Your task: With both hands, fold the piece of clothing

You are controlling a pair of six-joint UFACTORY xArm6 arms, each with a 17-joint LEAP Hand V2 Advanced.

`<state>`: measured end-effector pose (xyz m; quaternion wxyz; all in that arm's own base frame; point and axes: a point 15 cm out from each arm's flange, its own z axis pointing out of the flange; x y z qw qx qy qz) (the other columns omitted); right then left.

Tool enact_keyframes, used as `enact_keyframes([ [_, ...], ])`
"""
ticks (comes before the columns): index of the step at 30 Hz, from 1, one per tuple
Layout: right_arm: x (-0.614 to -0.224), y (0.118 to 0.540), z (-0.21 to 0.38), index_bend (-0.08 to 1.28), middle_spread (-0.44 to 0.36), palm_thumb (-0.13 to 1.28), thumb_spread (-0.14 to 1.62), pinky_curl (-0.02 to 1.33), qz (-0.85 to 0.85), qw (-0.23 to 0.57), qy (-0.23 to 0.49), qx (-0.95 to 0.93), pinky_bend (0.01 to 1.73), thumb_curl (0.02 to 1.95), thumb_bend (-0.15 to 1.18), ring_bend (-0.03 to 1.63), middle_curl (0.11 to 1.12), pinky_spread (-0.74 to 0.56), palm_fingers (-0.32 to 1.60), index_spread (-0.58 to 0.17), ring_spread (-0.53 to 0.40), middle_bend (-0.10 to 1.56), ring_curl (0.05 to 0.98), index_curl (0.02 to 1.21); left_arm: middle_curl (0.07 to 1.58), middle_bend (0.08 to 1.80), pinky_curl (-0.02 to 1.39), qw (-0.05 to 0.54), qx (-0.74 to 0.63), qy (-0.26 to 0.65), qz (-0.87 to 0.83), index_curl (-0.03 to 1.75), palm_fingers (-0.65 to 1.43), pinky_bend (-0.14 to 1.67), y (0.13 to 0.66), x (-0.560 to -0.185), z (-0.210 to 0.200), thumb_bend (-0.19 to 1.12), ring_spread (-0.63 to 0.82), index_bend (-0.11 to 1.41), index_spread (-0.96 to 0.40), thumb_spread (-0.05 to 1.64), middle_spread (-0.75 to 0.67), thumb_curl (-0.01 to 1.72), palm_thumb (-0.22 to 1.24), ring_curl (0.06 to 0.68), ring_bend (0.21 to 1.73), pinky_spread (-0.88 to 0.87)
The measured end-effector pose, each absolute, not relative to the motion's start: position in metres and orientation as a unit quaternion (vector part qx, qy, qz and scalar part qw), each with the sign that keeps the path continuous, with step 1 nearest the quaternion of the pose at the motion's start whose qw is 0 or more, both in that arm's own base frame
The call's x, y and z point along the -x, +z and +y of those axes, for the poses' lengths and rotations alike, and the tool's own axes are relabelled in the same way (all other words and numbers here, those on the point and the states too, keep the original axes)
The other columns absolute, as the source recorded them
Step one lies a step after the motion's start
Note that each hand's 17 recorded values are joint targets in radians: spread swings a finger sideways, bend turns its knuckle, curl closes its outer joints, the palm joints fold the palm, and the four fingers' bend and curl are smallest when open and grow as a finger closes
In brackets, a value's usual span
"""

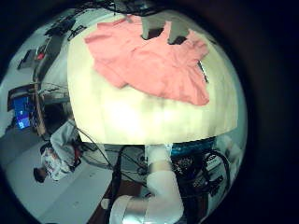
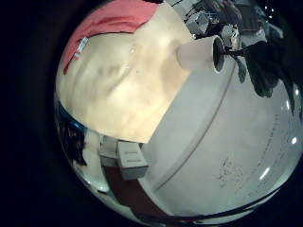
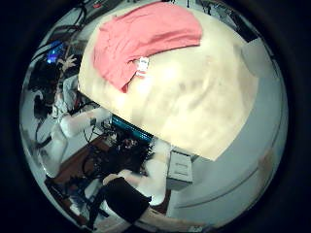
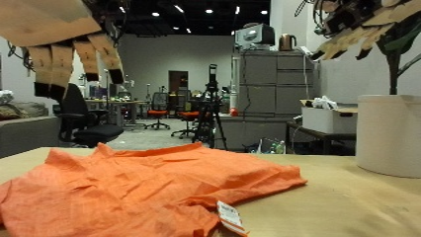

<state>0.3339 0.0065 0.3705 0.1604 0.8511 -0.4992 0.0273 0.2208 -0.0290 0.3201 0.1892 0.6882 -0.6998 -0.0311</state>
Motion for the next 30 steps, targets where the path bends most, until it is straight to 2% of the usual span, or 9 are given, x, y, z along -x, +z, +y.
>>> enact_keyframes([
  [11, -0.336, 0.37, -0.009, 0.17, 0.044, 0.0, 1.12, 0.31, -0.507, 0.155, 0.019, -0.848, 0.36, 0.22, -0.02, 0.34, 0.3, 0.32, 0.15, -0.41, 0.206, 0.19, 0.26, 0.3, 0.34, 0.21, 0.32, 0.195, -0.692, -0.034, -0.694, 0.25, -0.01, 0.24, 0.314, -0.218, -0.029, -0.04, 0.56, 0.15, 0.1, 0.93, 0.4, 0.26, -0.02, 0.229, 0.45, 0.53],
  [15, -0.336, 0.368, -0.009, 0.17, 0.047, 0.0, 1.12, 0.3, -0.508, 0.156, 0.017, -0.847, 0.35, 0.22, -0.02, 0.34, 0.3, 0.32, 0.16, -0.408, 0.206, 0.19, 0.259, 0.3, 0.34, 0.21, 0.32, 0.194, -0.688, -0.038, -0.699, 0.26, 0.0, 0.23, 0.303, -0.218, -0.035, -0.02, 0.55, 0.16, 0.11, 0.96, 0.4, 0.27, 0.01, 0.226, 0.45, 0.53],
  [19, -0.342, 0.36, -0.01, 0.16, 0.054, 0.0, 1.12, 0.3, -0.509, 0.16, 0.011, -0.846, 0.34, 0.22, -0.02, 0.36, 0.31, 0.32, 0.17, -0.401, 0.21, 0.19, 0.259, 0.3, 0.34, 0.23, 0.31, 0.193, -0.681, -0.039, -0.706, 0.28, 0.05, 0.2, 0.28, -0.216, -0.046, 0.01, 0.54, 0.19, 0.1, 1.03, 0.36, 0.28, 0.12, 0.221, 0.44, 0.53],
  [21, -0.342, 0.358, -0.009, 0.16, 0.057, 0.0, 1.12, 0.3, -0.512, 0.161, 0.01, -0.844, 0.34, 0.22, -0.02, 0.36, 0.31, 0.32, 0.17, -0.398, 0.212, 0.19, 0.261, 0.3, 0.34, 0.23, 0.31, 0.18, -0.676, -0.035, -0.714, 0.29, 0.06, 0.18, 0.267, -0.216, -0.052, 0.0, 0.54, 0.19, 0.09, 1.05, 0.35, 0.29, 0.16, 0.22, 0.43, 0.53],
  [25, -0.345, 0.354, -0.009, 0.17, 0.07, 0.0, 1.12, 0.3, -0.511, 0.166, 0.005, -0.843, 0.33, 0.22, -0.02, 0.36, 0.31, 0.32, 0.18, -0.399, 0.215, 0.19, 0.26, 0.3, 0.35, 0.23, 0.29, 0.133, -0.664, -0.016, -0.736, 0.32, 0.14, 0.18, 0.24, -0.225, -0.062, -0.01, 0.5, 0.21, 0.03, 1.06, 0.24, 0.29, 0.21, 0.216, 0.43, 0.5],
  [30, -0.35, 0.345, -0.007, 0.17, 0.076, 0.0, 1.13, 0.3, -0.51, 0.172, -0.005, -0.843, 0.33, 0.22, -0.02, 0.35, 0.31, 0.32, 0.18, -0.395, 0.228, 0.19, 0.253, 0.3, 0.35, 0.22, 0.28, 0.094, -0.62, -0.026, -0.778, 0.33, 0.16, 0.19, 0.208, -0.234, -0.081, -0.03, 0.44, 0.18, 0.03, 1.06, 0.17, 0.3, 0.23, 0.222, 0.44, 0.47],
])
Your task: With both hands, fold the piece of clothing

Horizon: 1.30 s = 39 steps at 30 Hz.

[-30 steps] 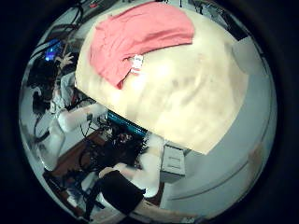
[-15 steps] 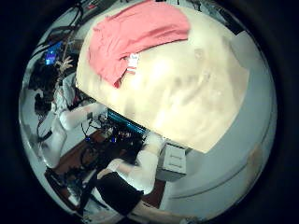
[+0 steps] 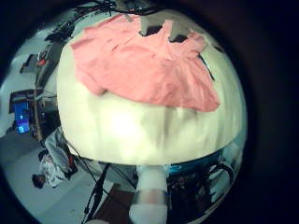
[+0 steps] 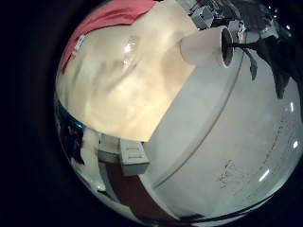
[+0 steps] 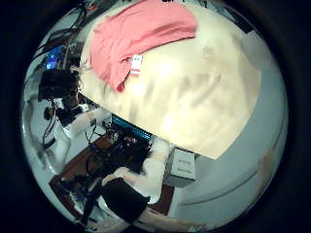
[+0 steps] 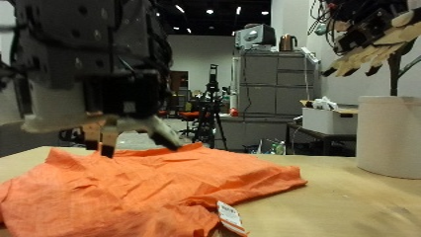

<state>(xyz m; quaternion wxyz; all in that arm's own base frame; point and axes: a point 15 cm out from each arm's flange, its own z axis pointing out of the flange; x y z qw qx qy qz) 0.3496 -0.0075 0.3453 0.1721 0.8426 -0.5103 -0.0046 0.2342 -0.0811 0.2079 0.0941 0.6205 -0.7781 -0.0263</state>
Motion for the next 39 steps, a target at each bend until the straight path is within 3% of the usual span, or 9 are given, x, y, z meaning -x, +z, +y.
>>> enact_keyframes([
  [10, -0.35, 0.327, -0.007, 0.18, 0.097, -0.01, 1.14, 0.3, -0.514, 0.178, -0.033, -0.839, 0.33, 0.21, -0.02, 0.26, 0.31, 0.33, 0.15, -0.38, 0.254, 0.18, 0.23, 0.31, 0.34, 0.19, 0.3, 0.098, -0.581, -0.127, -0.798, 0.3, 0.06, 0.22, 0.135, -0.243, -0.097, -0.04, 0.48, 0.15, 0.15, 0.95, 0.3, 0.29, 0.12, 0.223, 0.45, 0.48],
  [17, -0.348, 0.322, -0.008, 0.18, 0.094, -0.01, 1.14, 0.3, -0.515, 0.181, -0.039, -0.837, 0.32, 0.21, -0.02, 0.24, 0.3, 0.33, 0.14, -0.373, 0.247, 0.18, 0.233, 0.32, 0.35, 0.24, 0.3, 0.069, -0.568, -0.147, -0.807, 0.29, 0.13, 0.21, 0.109, -0.253, -0.1, -0.03, 0.48, 0.16, 0.17, 0.91, 0.3, 0.3, 0.1, 0.222, 0.47, 0.48],
  [21, -0.353, 0.318, -0.008, 0.18, 0.091, -0.01, 1.14, 0.3, -0.513, 0.185, -0.043, -0.837, 0.32, 0.21, -0.02, 0.24, 0.3, 0.33, 0.14, -0.368, 0.242, 0.18, 0.236, 0.32, 0.44, 0.58, 0.23, 0.054, -0.573, -0.149, -0.804, 0.34, 0.48, 0.09, 0.107, -0.26, -0.096, -0.02, 0.28, 0.27, 0.08, 0.9, 0.09, 0.31, 0.12, 0.212, 0.48, 0.39],
  [25, -0.356, 0.313, -0.008, 0.18, 0.091, -0.01, 1.14, 0.3, -0.513, 0.189, -0.048, -0.836, 0.31, 0.21, -0.02, 0.23, 0.3, 0.33, 0.14, -0.366, 0.241, 0.18, 0.237, 0.32, 0.57, 0.9, 0.14, 0.05, -0.58, -0.145, -0.8, 0.43, 0.79, 0.1, 0.11, -0.262, -0.092, -0.01, -0.04, 0.45, -0.1, 0.92, -0.13, 0.32, 0.21, 0.256, 0.65, 0.19],
  [30, -0.368, 0.309, -0.005, 0.17, 0.074, -0.01, 1.14, 0.3, -0.511, 0.188, -0.049, -0.837, 0.3, 0.21, -0.02, 0.24, 0.3, 0.33, 0.17, -0.357, 0.233, 0.19, 0.241, 0.32, 0.64, 0.99, 0.14, 0.059, -0.584, -0.157, -0.794, 0.52, 1.05, 0.24, 0.116, -0.259, -0.082, 0.03, -0.35, 0.55, -0.3, 1.02, -0.31, 0.34, 0.39, 0.331, 0.83, -0.16],
  [34, -0.385, 0.3, -0.002, 0.17, 0.061, 0.0, 1.14, 0.3, -0.507, 0.183, -0.043, -0.841, 0.29, 0.21, -0.02, 0.25, 0.31, 0.31, 0.2, -0.354, 0.221, 0.2, 0.247, 0.31, 0.66, 1.0, 0.17, 0.078, -0.576, -0.179, -0.794, 0.58, 1.07, 0.32, 0.128, -0.249, -0.07, 0.06, -0.45, 0.57, -0.4, 1.1, -0.38, 0.34, 0.51, 0.368, 0.85, -0.36],
  [39, -0.398, 0.282, 0.004, 0.16, 0.041, 0.03, 1.15, 0.3, -0.497, 0.181, -0.042, -0.848, 0.27, 0.21, -0.01, 0.29, 0.32, 0.29, 0.23, -0.355, 0.184, 0.2, 0.257, 0.3, 0.67, 1.0, 0.19, 0.091, -0.571, -0.191, -0.793, 0.64, 1.02, 0.35, 0.149, -0.238, -0.054, 0.04, -0.51, 0.57, -0.48, 1.16, -0.43, 0.33, 0.58, 0.391, 0.86, -0.48],
])
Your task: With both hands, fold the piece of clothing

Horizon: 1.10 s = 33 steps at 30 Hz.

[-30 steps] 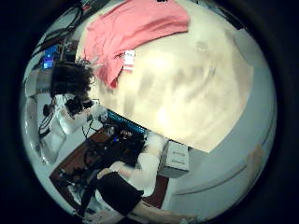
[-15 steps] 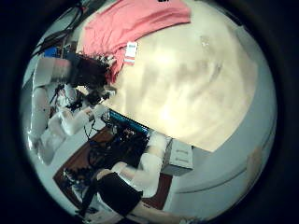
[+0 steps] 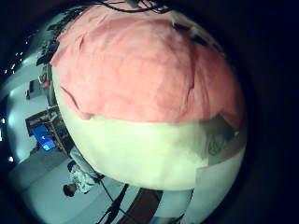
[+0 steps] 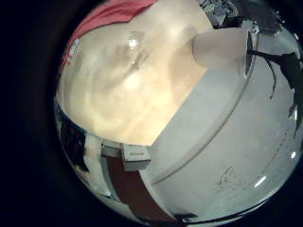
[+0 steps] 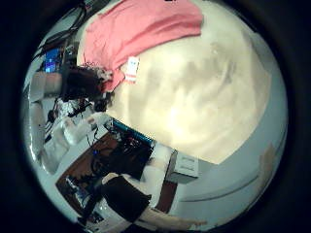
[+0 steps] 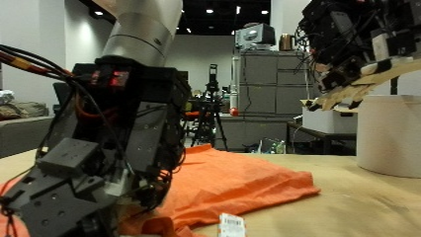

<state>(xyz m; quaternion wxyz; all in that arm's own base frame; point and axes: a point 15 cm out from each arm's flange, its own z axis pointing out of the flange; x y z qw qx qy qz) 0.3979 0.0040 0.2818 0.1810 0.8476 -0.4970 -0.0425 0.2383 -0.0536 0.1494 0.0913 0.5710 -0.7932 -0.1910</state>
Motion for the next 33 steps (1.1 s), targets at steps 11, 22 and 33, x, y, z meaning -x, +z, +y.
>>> enact_keyframes([
  [11, -0.419, 0.205, 0.041, 0.15, -0.013, 0.29, 1.1, 0.3, -0.455, 0.182, -0.056, -0.87, 0.26, 0.27, 0.0, 0.34, 0.33, 0.23, 0.25, -0.346, 0.086, 0.2, 0.268, 0.29, 0.69, 1.02, 0.21, 0.08, -0.578, -0.193, -0.789, 0.76, 0.98, 0.39, 0.164, -0.229, -0.029, -0.01, -0.55, 0.53, -0.56, 1.19, -0.47, 0.31, 0.63, 0.425, 0.87, -0.56],
  [22, -0.413, 0.136, 0.066, 0.17, -0.031, 0.45, 0.99, 0.3, -0.427, 0.166, -0.046, -0.888, 0.24, 0.3, -0.02, 0.37, 0.35, 0.16, 0.32, -0.312, 0.008, 0.24, 0.268, 0.29, 0.7, 1.03, 0.22, 0.08, -0.586, -0.181, -0.786, 0.86, 0.97, 0.41, 0.169, -0.231, -0.018, -0.01, -0.55, 0.48, -0.6, 1.2, -0.49, 0.3, 0.64, 0.451, 0.87, -0.58],
  [33, -0.411, 0.12, 0.081, 0.18, -0.112, 0.59, 0.92, 0.27, -0.43, 0.179, -0.039, -0.884, 0.23, 0.33, -0.01, 0.45, 0.38, -0.03, 0.57, -0.323, -0.125, 0.3, 0.27, 0.32, 0.7, 1.03, 0.23, 0.073, -0.593, -0.164, -0.785, 0.93, 0.97, 0.4, 0.181, -0.241, -0.014, -0.01, -0.55, 0.43, -0.63, 1.2, -0.49, 0.3, 0.64, 0.467, 0.86, -0.58],
])
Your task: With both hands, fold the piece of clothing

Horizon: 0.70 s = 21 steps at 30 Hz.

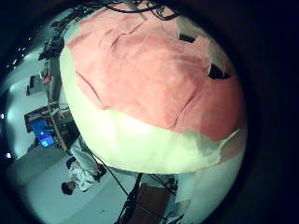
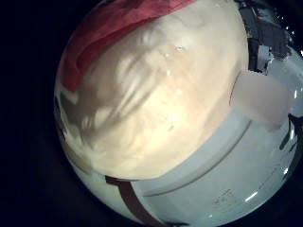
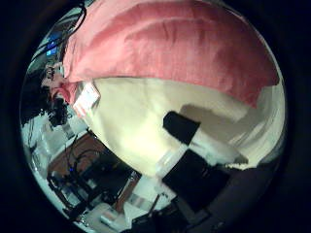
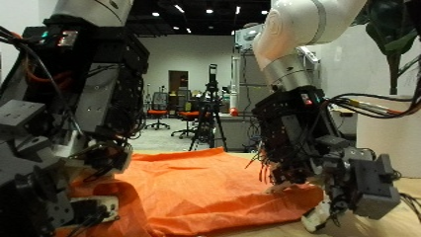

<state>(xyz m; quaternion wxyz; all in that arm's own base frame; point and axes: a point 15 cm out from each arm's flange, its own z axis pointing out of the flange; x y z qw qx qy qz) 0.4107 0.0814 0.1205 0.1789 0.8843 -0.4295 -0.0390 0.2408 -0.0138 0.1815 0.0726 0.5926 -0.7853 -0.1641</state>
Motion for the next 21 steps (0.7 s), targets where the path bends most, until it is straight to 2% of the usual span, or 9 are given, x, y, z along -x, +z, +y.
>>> enact_keyframes([
  [3, -0.413, 0.117, 0.081, 0.16, -0.15, 0.65, 0.91, 0.28, -0.431, 0.181, -0.032, -0.883, 0.33, 0.34, -0.01, 0.57, 0.39, -0.19, 0.78, -0.349, -0.225, 0.31, 0.296, 0.31, 0.7, 1.03, 0.23, 0.073, -0.592, -0.165, -0.786, 0.95, 0.98, 0.39, 0.188, -0.241, -0.013, -0.01, -0.55, 0.42, -0.64, 1.2, -0.49, 0.3, 0.64, 0.469, 0.86, -0.58],
  [6, -0.415, 0.117, 0.079, 0.16, -0.189, 0.71, 0.9, 0.31, -0.434, 0.187, -0.025, -0.881, 0.5, 0.35, -0.01, 0.68, 0.41, -0.4, 1.05, -0.385, -0.311, 0.35, 0.328, 0.3, 0.7, 1.03, 0.23, 0.074, -0.59, -0.163, -0.788, 0.96, 0.98, 0.39, 0.197, -0.243, -0.012, -0.02, -0.55, 0.4, -0.64, 1.2, -0.49, 0.3, 0.64, 0.472, 0.86, -0.58],
  [9, -0.421, 0.118, 0.079, 0.25, -0.237, 0.75, 0.91, 0.37, -0.435, 0.186, -0.01, -0.881, 0.64, 0.36, -0.01, 0.77, 0.46, -0.54, 1.29, -0.415, -0.351, 0.45, 0.386, 0.36, 0.7, 1.03, 0.23, 0.075, -0.585, -0.16, -0.791, 0.98, 0.98, 0.39, 0.204, -0.242, -0.01, -0.02, -0.55, 0.39, -0.65, 1.2, -0.49, 0.3, 0.64, 0.473, 0.85, -0.58],
  [10, -0.424, 0.118, 0.08, 0.33, -0.243, 0.77, 0.91, 0.38, -0.438, 0.181, -0.005, -0.881, 0.68, 0.36, -0.01, 0.8, 0.49, -0.56, 1.44, -0.42, -0.342, 0.52, 0.406, 0.39, 0.7, 1.03, 0.23, 0.076, -0.582, -0.16, -0.793, 0.98, 0.98, 0.39, 0.206, -0.242, -0.01, -0.02, -0.56, 0.39, -0.65, 1.2, -0.49, 0.3, 0.64, 0.474, 0.85, -0.58],
  [11, -0.425, 0.119, 0.079, 0.41, -0.234, 0.78, 0.92, 0.4, -0.44, 0.18, -0.002, -0.88, 0.71, 0.36, -0.01, 0.84, 0.51, -0.56, 1.51, -0.415, -0.331, 0.59, 0.42, 0.42, 0.7, 1.03, 0.24, 0.077, -0.58, -0.16, -0.795, 0.99, 0.98, 0.38, 0.208, -0.241, -0.009, -0.02, -0.55, 0.38, -0.65, 1.2, -0.49, 0.3, 0.64, 0.474, 0.85, -0.58],
  [13, -0.426, 0.12, 0.078, 0.56, -0.209, 0.8, 0.96, 0.44, -0.441, 0.179, -0.001, -0.88, 0.78, 0.35, -0.01, 0.9, 0.56, -0.53, 1.54, -0.399, -0.306, 0.73, 0.452, 0.49, 0.7, 1.03, 0.24, 0.081, -0.579, -0.159, -0.796, 0.99, 0.99, 0.38, 0.213, -0.241, -0.006, -0.02, -0.55, 0.38, -0.66, 1.2, -0.49, 0.3, 0.63, 0.475, 0.84, -0.58],
  [16, -0.424, 0.123, 0.075, 0.75, -0.182, 0.88, 1.03, 0.51, -0.443, 0.179, -0.002, -0.878, 0.93, 0.37, 0.02, 1.02, 0.63, -0.48, 1.48, -0.362, -0.279, 0.89, 0.506, 0.57, 0.7, 1.02, 0.24, 0.084, -0.576, -0.16, -0.797, 1.01, 0.99, 0.38, 0.217, -0.241, -0.004, -0.01, -0.55, 0.37, -0.66, 1.2, -0.49, 0.3, 0.63, 0.477, 0.84, -0.58],
  [21, -0.405, 0.131, 0.061, 0.94, -0.149, 1.0, 1.14, 0.61, -0.448, 0.182, -0.006, -0.875, 1.11, 0.41, 0.07, 1.17, 0.69, -0.39, 1.33, -0.309, -0.247, 1.08, 0.578, 0.67, 0.7, 1.02, 0.24, 0.097, -0.564, -0.166, -0.803, 1.02, 0.99, 0.37, 0.222, -0.235, 0.0, -0.02, -0.56, 0.35, -0.67, 1.2, -0.49, 0.3, 0.63, 0.478, 0.83, -0.58],
])
